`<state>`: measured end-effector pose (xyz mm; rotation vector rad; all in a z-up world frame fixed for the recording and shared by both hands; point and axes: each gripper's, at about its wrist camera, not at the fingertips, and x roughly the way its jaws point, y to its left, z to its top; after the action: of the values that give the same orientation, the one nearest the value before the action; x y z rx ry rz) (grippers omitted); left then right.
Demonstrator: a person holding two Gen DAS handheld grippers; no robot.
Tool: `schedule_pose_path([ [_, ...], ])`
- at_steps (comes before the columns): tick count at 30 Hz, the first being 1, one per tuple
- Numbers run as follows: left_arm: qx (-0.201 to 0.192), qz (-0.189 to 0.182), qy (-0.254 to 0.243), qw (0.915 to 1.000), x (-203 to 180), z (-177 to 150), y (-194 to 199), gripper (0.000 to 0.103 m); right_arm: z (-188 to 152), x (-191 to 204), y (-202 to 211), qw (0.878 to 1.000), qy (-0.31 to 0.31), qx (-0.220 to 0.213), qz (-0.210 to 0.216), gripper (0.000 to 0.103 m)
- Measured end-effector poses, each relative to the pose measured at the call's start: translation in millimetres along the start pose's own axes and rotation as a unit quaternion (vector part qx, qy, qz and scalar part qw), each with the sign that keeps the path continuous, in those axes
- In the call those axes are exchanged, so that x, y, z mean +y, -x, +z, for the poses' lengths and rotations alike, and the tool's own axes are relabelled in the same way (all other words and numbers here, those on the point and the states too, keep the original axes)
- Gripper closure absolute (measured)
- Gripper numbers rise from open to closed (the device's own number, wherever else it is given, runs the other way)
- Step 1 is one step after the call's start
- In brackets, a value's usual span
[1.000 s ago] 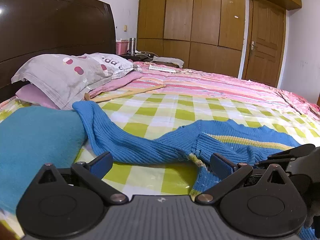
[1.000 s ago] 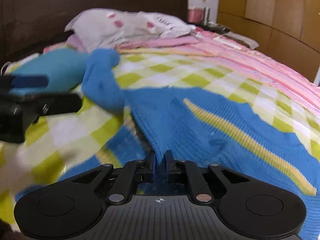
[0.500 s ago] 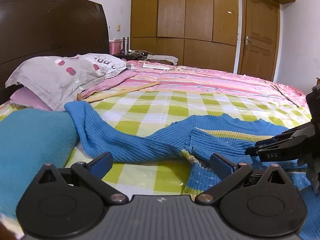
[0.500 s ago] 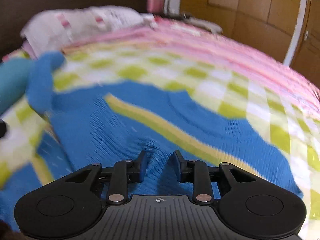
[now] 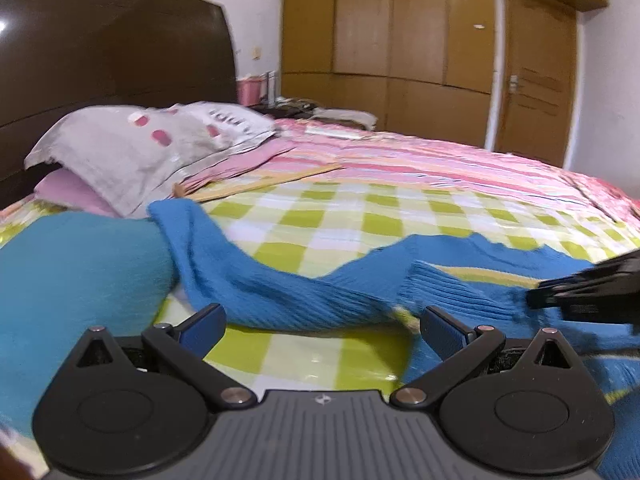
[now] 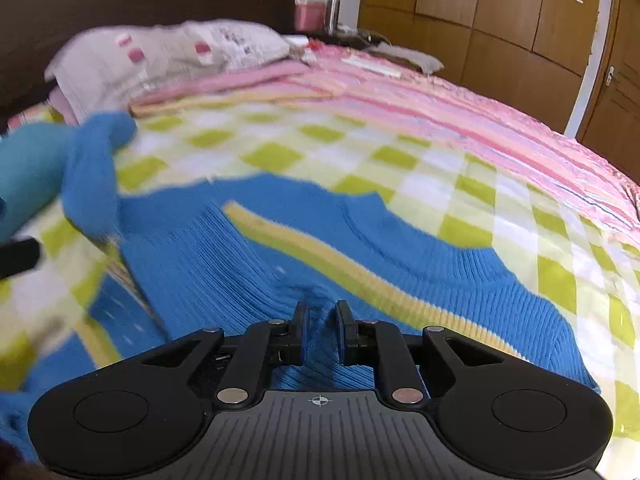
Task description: Fold small clothes
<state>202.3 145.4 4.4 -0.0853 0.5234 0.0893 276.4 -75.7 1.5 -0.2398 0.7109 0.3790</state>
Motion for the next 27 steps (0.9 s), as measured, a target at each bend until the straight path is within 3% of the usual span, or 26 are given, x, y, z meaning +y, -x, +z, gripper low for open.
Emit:
schedule_pose_path([
  [5,0.011,0.021,0.055,0.9982,20.2,9.5,-9.2,0.0,16.7,17.5,19.3,0.998,0.009,-0.032,0.046,0.087],
  [9,0.014,0.053,0.059,0.9968,26.0,12.7,-19.2,0.0,43.1,39.2,12.4,0.995,0.013,-0.037,0.09,0.087],
  [15,0.014,0.067,0.074,0.995,43.9,13.5,-30.3,0.002,83.1,76.7,-17.9,0.989,0.034,-0.024,0.138,0.087],
  [18,0.013,0.067,0.089,0.9937,56.7,11.0,-30.5,0.002,108.8,97.4,-39.2,0.986,0.038,-0.015,0.162,0.082],
  [27,-0.005,0.079,0.056,0.9953,64.7,5.7,-31.6,0.003,173.3,163.8,-109.4,0.975,0.028,0.011,0.222,0.069],
])
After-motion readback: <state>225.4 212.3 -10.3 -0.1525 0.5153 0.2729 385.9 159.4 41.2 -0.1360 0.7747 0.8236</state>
